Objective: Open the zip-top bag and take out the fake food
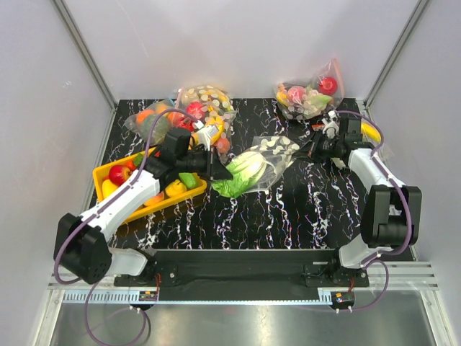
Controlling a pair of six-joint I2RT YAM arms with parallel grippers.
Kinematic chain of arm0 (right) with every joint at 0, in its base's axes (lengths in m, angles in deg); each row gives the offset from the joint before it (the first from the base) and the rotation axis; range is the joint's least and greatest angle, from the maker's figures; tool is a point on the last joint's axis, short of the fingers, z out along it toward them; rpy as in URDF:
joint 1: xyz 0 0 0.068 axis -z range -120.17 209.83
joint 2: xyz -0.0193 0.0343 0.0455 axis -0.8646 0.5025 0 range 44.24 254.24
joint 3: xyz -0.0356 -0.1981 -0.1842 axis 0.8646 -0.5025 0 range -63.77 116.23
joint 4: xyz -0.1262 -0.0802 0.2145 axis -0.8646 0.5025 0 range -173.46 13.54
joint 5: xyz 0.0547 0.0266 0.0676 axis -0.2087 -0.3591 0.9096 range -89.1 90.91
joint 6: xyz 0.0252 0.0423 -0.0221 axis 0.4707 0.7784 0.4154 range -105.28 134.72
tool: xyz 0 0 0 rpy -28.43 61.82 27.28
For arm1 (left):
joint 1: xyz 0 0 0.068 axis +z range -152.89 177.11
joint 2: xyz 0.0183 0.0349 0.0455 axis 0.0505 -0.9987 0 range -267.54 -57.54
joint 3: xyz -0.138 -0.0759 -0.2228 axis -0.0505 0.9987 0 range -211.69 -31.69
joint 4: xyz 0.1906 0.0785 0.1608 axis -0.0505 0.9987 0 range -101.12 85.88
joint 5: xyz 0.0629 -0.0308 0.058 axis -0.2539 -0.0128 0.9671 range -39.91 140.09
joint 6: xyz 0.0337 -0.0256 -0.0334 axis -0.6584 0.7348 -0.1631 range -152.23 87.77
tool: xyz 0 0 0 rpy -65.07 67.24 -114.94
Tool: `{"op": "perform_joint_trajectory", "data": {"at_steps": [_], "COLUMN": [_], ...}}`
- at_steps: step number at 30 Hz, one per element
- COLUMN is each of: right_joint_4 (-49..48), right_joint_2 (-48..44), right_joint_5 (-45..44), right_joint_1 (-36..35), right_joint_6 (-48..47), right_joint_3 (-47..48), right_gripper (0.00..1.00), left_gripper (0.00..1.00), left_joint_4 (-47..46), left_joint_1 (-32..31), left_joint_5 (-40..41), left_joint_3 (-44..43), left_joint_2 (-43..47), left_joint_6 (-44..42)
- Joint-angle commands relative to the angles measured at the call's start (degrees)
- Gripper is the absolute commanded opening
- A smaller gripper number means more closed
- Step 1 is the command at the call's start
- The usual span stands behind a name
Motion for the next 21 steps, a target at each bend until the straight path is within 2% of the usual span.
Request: {"op": "perform_joint_trajectory", "data": {"at_steps": [1, 5, 12, 18, 21], "right_joint_4": [-1.4, 0.2, 2.9, 6.3, 8.0], "right_joint_2": [1.7, 3.4, 4.4, 1.6, 0.4], "right_joint_5": [-5.9, -7.0, -9.4, -12.5, -14.3], "right_joint_1": [2.4, 2.5, 2.5, 2.4, 2.4], "right_joint_6": [-1.5, -2.0, -3.7, -5.9, -6.6], "right_joint_3": [4.1, 6.3, 7.4, 6.6, 6.1], "right_gripper": [0.0, 0.0, 0.0, 0.0, 0.04], "left_gripper": [0.0, 0.0, 0.0, 0.0, 0.0], "left_joint_4": [7.4, 10.8, 8.2, 8.5, 11.1], "left_joint_1": [0.8, 0.8, 1.4, 4.5, 8.0], "left_joint_5": [-3.3, -4.0, -2.6, 6.4, 13.0], "left_joint_3": [0.9, 1.2, 1.8, 0.5, -1.9], "left_joint_2": [4.7, 6.3, 10.0, 12.1, 12.8], "left_joint_6": [-4.6, -6.6, -4.8, -3.3, -3.5]}}
